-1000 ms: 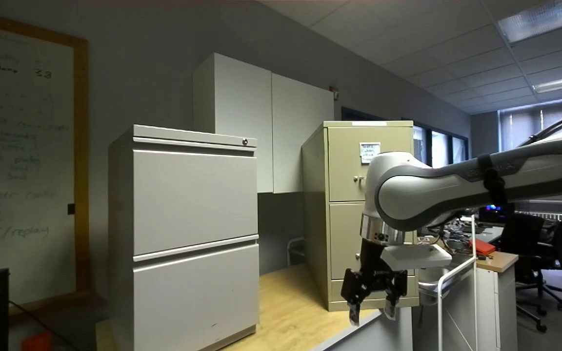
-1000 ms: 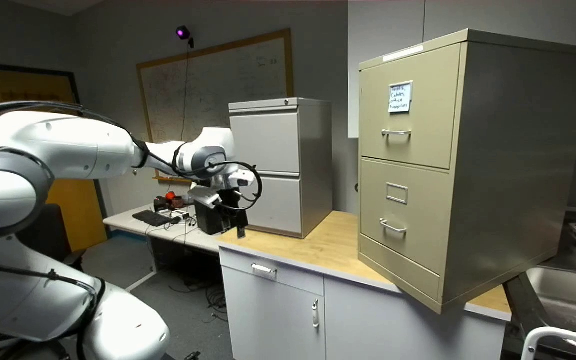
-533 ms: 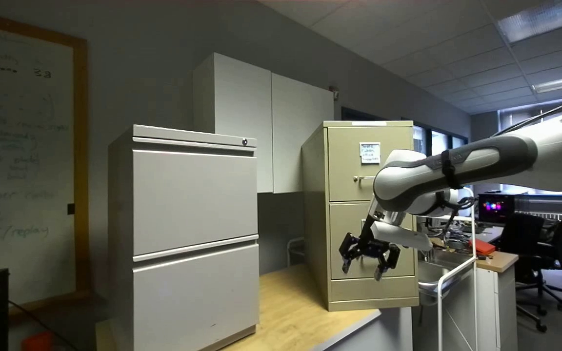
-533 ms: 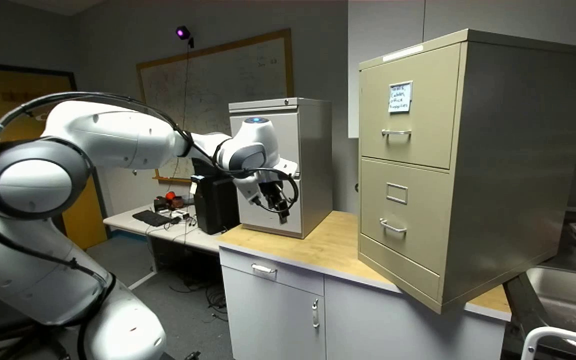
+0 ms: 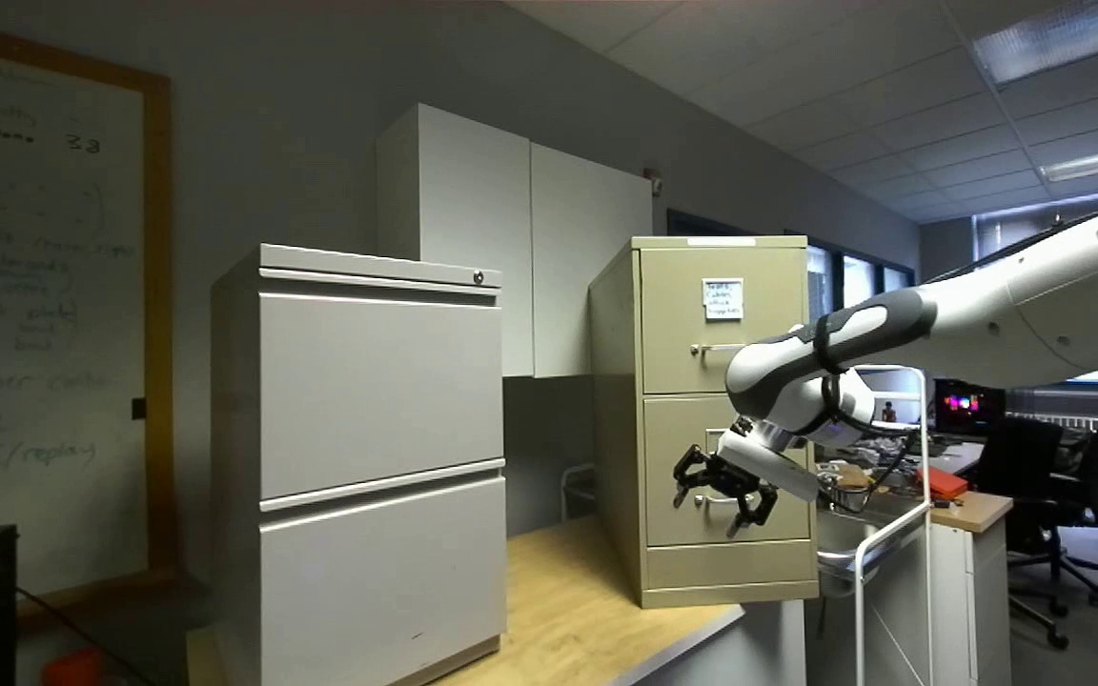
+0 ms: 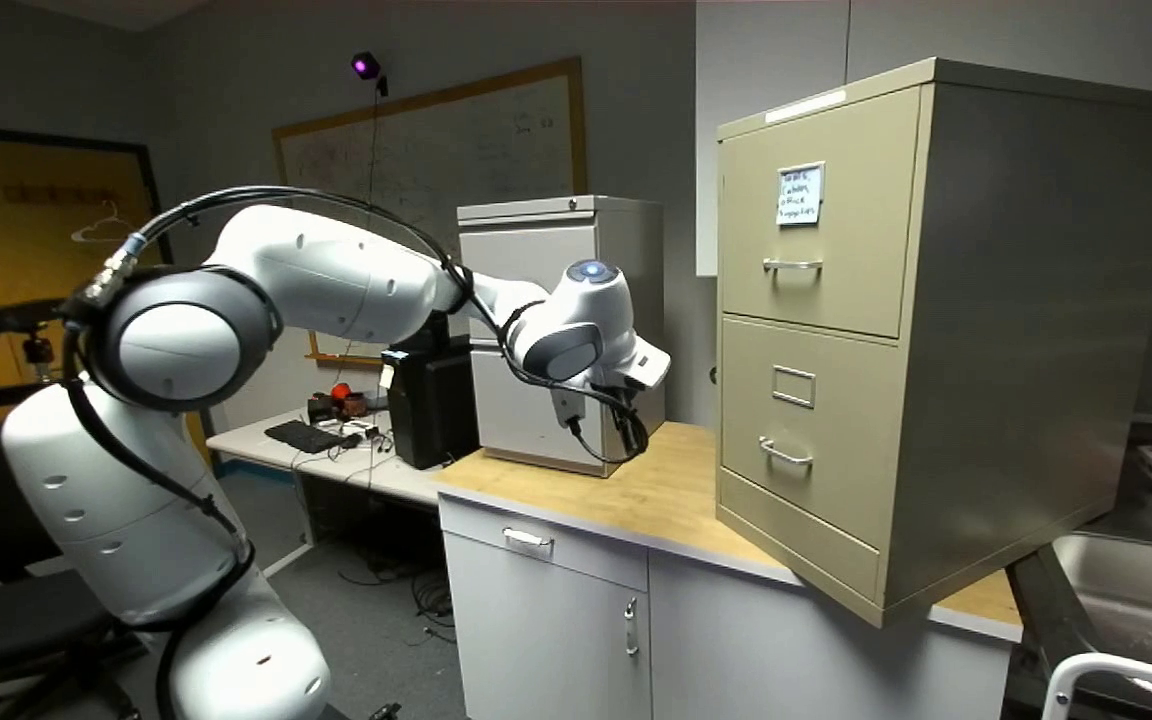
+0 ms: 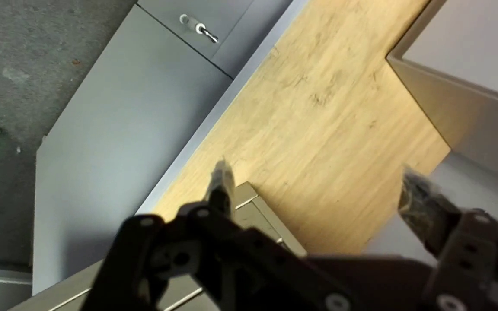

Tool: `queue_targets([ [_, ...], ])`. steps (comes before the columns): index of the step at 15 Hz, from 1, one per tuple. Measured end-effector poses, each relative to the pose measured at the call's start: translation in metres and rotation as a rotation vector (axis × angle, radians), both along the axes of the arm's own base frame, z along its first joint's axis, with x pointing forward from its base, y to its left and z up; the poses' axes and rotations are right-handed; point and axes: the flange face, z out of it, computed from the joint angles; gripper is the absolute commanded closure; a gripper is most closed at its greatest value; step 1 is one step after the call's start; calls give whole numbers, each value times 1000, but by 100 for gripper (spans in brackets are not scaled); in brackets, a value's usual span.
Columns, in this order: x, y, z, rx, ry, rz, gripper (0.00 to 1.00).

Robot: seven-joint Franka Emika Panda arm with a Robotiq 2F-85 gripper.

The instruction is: Open the bottom drawer of the file cabinet on the right

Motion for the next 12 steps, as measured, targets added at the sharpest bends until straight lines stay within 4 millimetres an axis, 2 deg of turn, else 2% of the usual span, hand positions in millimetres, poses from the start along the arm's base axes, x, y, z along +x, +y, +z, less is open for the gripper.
queue_targets([
  [3, 7, -30, -12, 45, -37, -101, 0],
  [8, 0, -75, -17, 93, -74, -265, 0],
  [12, -9, -95, -17, 124, -91, -357, 0],
])
